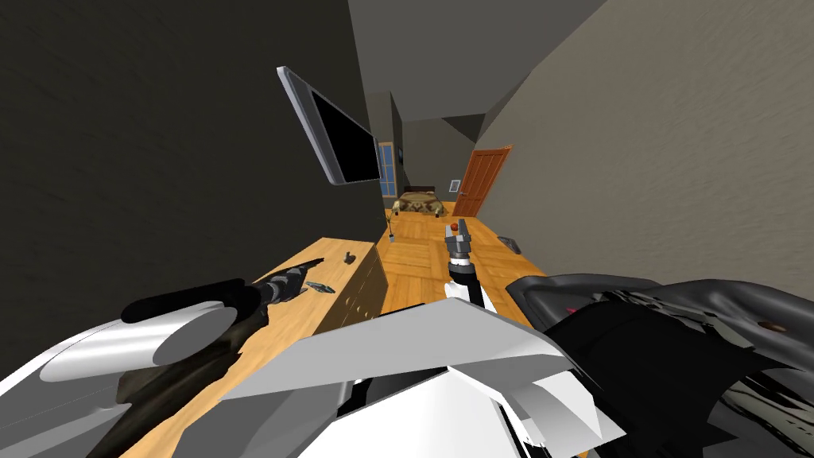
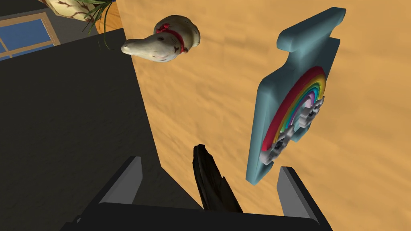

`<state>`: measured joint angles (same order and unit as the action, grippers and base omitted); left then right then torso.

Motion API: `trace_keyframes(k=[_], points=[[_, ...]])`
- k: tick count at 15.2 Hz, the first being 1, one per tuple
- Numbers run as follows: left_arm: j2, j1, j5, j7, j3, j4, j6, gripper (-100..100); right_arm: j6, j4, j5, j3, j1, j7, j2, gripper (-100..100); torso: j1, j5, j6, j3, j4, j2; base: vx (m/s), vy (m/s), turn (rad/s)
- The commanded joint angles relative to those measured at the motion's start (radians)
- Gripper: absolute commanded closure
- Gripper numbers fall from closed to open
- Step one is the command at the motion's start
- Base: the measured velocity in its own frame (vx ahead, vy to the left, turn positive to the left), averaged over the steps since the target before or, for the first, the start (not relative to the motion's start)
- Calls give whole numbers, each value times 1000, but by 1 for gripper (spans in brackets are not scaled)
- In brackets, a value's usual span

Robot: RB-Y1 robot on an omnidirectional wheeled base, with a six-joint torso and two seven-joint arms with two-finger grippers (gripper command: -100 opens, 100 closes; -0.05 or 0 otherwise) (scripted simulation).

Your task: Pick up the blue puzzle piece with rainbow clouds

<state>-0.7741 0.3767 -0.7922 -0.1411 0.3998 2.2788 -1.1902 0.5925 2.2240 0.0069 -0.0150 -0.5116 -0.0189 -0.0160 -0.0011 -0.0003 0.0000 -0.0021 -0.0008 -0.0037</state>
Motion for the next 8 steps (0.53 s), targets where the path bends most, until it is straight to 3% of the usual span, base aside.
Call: trace_keyframes(k=[1,3,4,7,8], points=[[-12,-1,-24,-4,13,0,-50,-100,0,0,0,0,0,0,0,0,0,0,0,0,0,0,74,-20,2],[-12,-1,-24,-4,13,0,-71,-100,0,0,0,0,0,0,0,0,0,0,0,-1,0,-1,45,-11,2],[-28,-6,-55,-6,28,0,-107,-100,0,0,0,0,0,0,0,0,0,0,0,0,0,0,52,-13,-3],[-28,-6,-55,-6,28,0,-145,-100,0,0,0,0,0,0,0,0,0,0,0,0,0,0,50,-15,1],[-43,-11,-85,-8,43,1,-180,-100,0,0,0,0,0,0,0,0,0,0,0,0,0,0,45,-20,-4]])
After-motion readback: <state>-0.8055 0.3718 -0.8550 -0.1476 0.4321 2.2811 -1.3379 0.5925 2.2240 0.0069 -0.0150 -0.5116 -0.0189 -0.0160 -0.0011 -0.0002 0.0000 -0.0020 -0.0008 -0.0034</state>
